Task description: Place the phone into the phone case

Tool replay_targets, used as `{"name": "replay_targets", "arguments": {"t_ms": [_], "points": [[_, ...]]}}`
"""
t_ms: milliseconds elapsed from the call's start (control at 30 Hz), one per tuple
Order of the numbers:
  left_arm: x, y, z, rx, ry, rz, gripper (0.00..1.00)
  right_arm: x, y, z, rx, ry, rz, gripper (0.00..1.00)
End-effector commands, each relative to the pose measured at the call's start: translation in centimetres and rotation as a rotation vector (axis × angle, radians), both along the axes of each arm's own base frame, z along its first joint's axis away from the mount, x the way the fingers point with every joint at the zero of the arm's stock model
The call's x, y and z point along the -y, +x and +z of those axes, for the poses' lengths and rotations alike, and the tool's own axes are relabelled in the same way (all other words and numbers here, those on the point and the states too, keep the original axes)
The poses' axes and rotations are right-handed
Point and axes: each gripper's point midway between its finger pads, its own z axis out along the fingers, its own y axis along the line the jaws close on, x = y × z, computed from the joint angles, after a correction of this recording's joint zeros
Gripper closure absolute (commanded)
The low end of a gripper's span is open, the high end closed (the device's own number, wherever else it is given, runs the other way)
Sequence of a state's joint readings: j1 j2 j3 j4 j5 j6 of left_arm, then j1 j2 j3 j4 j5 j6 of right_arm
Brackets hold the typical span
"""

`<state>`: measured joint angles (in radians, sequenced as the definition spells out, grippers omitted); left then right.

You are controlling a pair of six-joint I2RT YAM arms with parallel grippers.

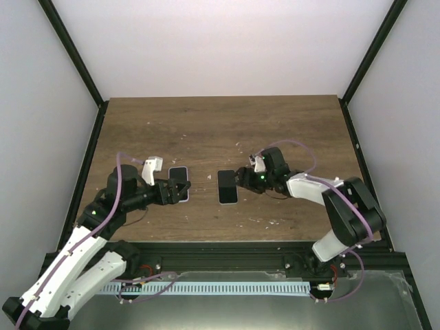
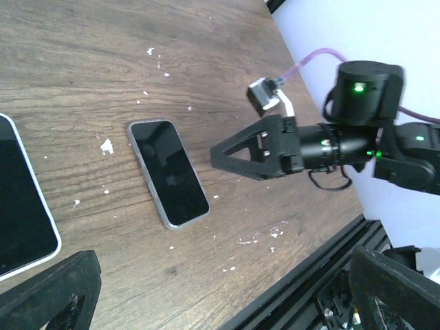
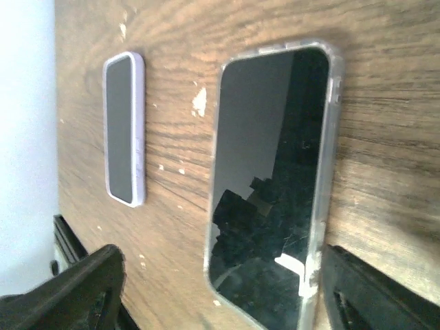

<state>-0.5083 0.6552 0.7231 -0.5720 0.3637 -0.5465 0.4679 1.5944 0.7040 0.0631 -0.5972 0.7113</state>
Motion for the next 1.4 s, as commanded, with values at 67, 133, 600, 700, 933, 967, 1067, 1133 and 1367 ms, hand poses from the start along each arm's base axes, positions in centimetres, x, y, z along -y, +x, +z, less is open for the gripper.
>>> {"name": "replay_targets", "arguments": {"t_ms": [67, 133, 600, 700, 933, 967, 1067, 1133, 1367], "points": [[-1.3, 0.9, 0.3, 0.002, 0.023, 0.093, 0.00, 2.4, -0.9, 3.2, 0.102, -0.065, -0.049, 0.01], [-1.6, 1.1, 0.4, 0.008, 0.036, 0.111, 0.00, 3.2, -1.4, 4.5, 0.137, -0.084, -0.066, 0.00], [-3.2, 1.7, 4.6, 0.114, 0.061, 0.187, 0.00, 9.1, -5.9, 16.8, 0.462, -0.116, -0.191, 0.00], [-3.6, 1.8, 5.7, 0.134, 0.069, 0.202, 0.00, 9.8, -7.2, 20.1, 0.532, -0.071, -0.209, 0.00], [-4.4, 1.5, 7.8, 0.188, 0.081, 0.224, 0.00, 11.0, -9.4, 26.2, 0.643, 0.006, -0.248, 0.00], [-4.4, 1.4, 8.0, 0.191, 0.077, 0.223, 0.00, 11.1, -9.5, 26.8, 0.653, 0.011, -0.248, 0.00], [-4.3, 1.0, 8.5, 0.202, 0.055, 0.211, 0.00, 11.1, -9.7, 27.4, 0.655, 0.018, -0.250, 0.00], [-4.3, 0.7, 9.0, 0.219, 0.036, 0.202, 0.00, 11.0, -9.7, 27.4, 0.644, 0.024, -0.244, 0.00], [-4.4, 0.5, 8.5, 0.233, 0.025, 0.208, 0.00, 10.9, -9.9, 26.4, 0.616, 0.035, -0.249, 0.00]]}}
